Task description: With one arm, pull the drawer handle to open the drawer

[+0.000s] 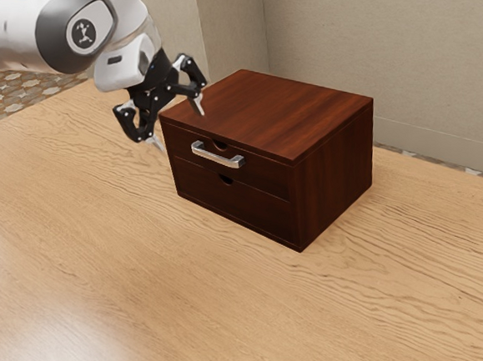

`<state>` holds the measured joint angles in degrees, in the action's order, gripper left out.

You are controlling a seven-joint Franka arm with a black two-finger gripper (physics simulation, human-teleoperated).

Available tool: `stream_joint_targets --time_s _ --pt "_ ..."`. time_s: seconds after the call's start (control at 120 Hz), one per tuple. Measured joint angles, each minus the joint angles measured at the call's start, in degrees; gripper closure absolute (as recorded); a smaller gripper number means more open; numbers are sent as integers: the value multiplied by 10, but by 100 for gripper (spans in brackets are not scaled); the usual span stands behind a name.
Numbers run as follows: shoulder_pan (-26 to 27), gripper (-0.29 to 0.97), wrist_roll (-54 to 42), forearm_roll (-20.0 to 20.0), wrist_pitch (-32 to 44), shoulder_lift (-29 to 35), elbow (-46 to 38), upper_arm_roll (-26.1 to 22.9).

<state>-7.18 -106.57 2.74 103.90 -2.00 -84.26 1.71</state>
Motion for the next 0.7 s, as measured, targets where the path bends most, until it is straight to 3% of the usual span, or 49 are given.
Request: stream_joint_targets --time_s 0.158,0.392,0.7 --pt "-27 17 -90 17 40 -30 6 5" --pt "-65 29 -167 118 71 -66 7 19" --pt "-53 36 -179 141 85 -96 7 18"
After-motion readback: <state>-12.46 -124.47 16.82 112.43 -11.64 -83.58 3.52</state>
